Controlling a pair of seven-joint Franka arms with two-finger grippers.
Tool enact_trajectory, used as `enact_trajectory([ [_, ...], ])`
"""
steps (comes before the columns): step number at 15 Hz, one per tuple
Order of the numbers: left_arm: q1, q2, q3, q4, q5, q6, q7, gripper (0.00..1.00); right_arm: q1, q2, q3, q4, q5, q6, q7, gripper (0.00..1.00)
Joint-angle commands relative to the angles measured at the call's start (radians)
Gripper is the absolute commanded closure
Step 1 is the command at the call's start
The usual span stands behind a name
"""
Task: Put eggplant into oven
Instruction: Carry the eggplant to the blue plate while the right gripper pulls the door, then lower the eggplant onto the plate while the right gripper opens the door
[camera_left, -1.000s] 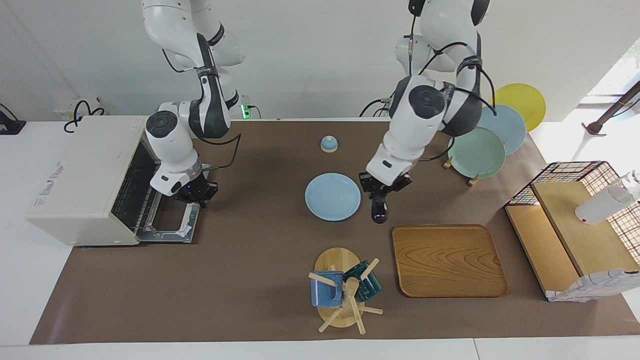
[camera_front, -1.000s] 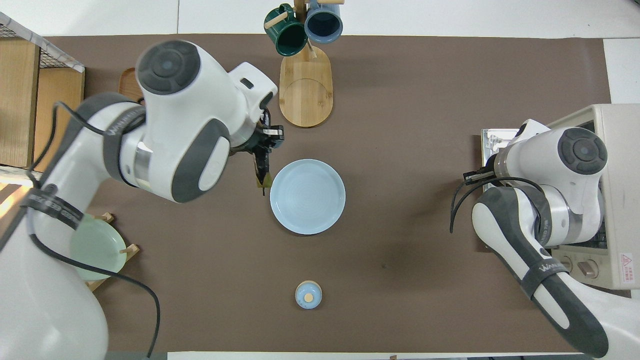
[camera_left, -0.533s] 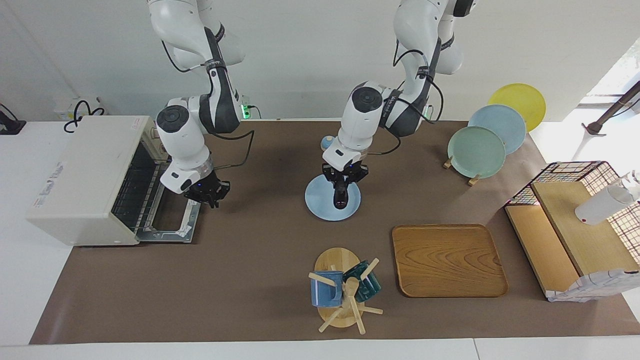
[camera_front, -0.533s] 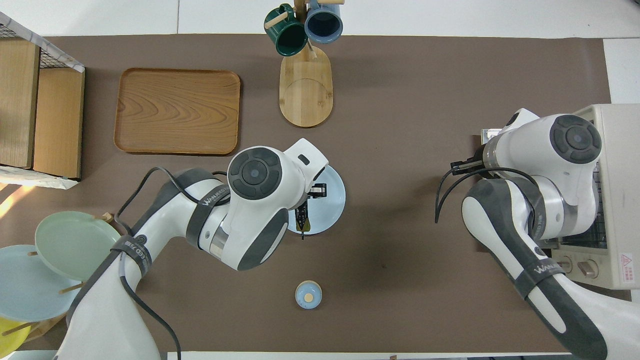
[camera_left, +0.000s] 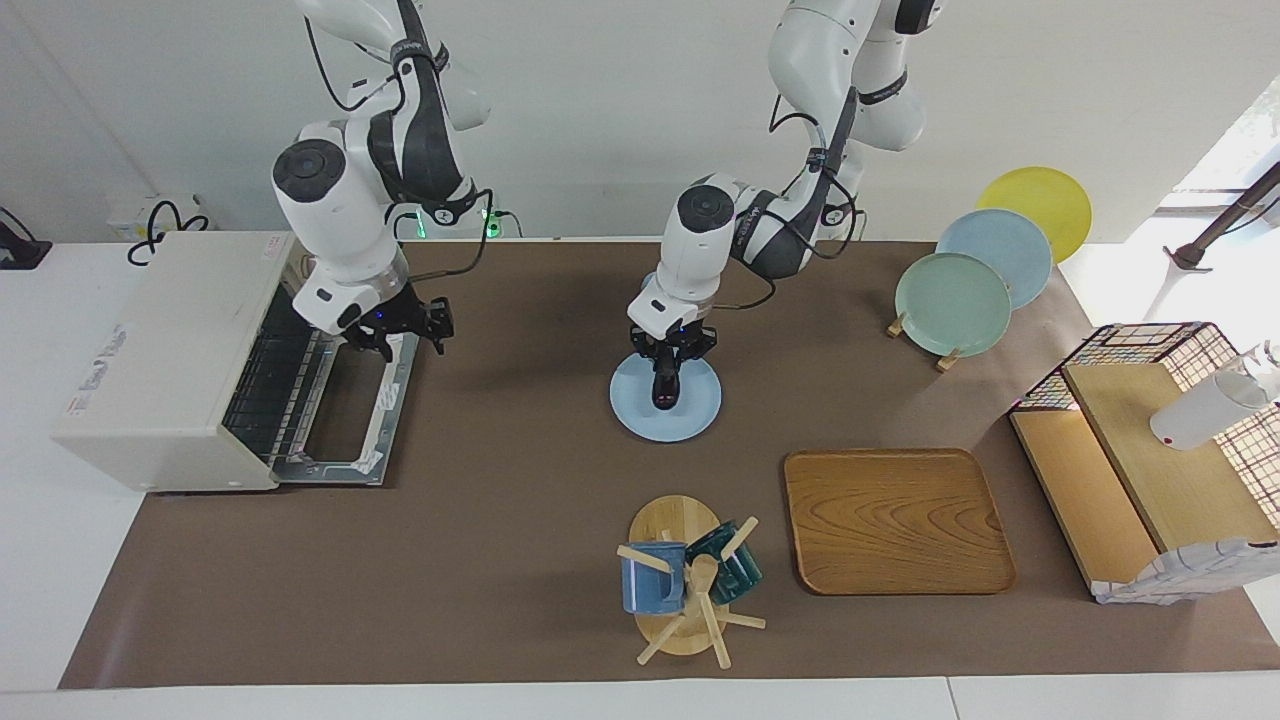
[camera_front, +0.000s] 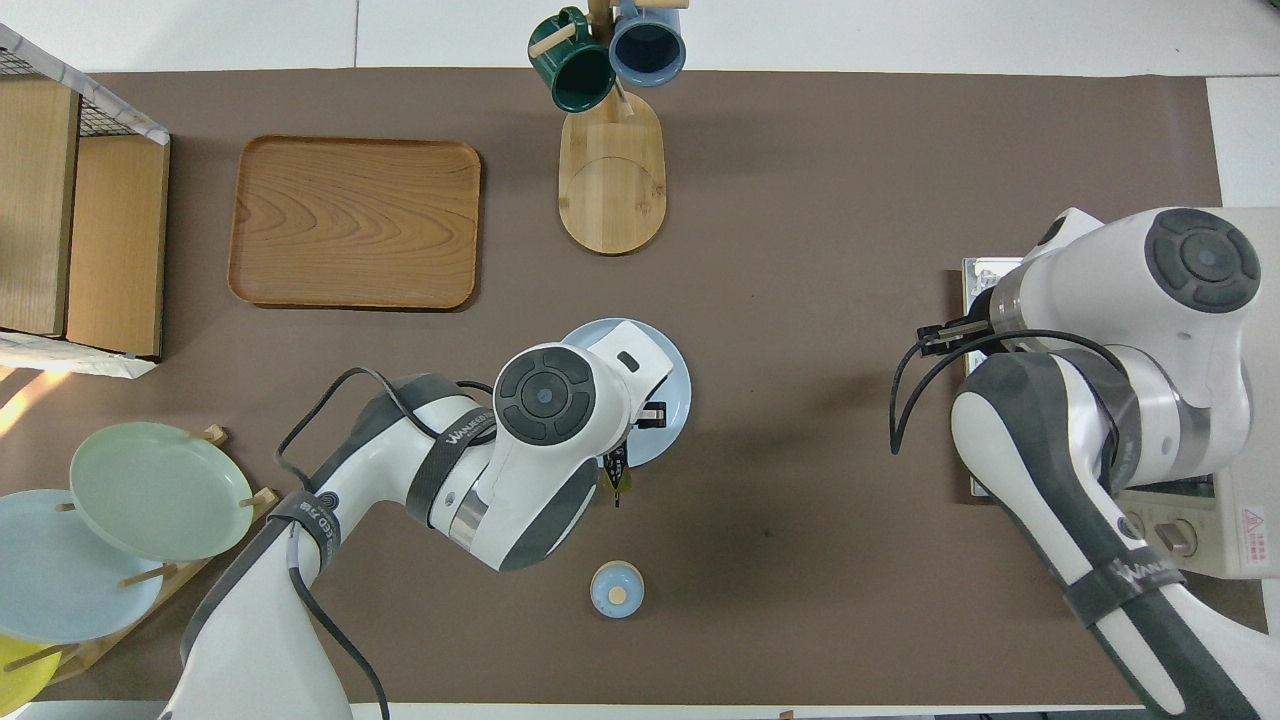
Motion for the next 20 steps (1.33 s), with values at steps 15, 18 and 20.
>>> enact_trajectory([
  [15,0.297,-0.101,0.023,0.233,-0.002,-0.402,0.254,0.0,0.178,0.055,0.022,0.125,0.092,0.028,0.16,0.0],
  [18,0.435,-0.124,0.024,0.307,-0.004,-0.511,0.408,0.0,0.325,0.219,0.023,0.305,0.086,0.031,0.347,0.0],
  [20,0.504,-0.141,0.025,0.34,-0.002,-0.565,0.453,0.0,0.41,0.333,0.023,0.422,0.058,0.078,0.453,0.0],
])
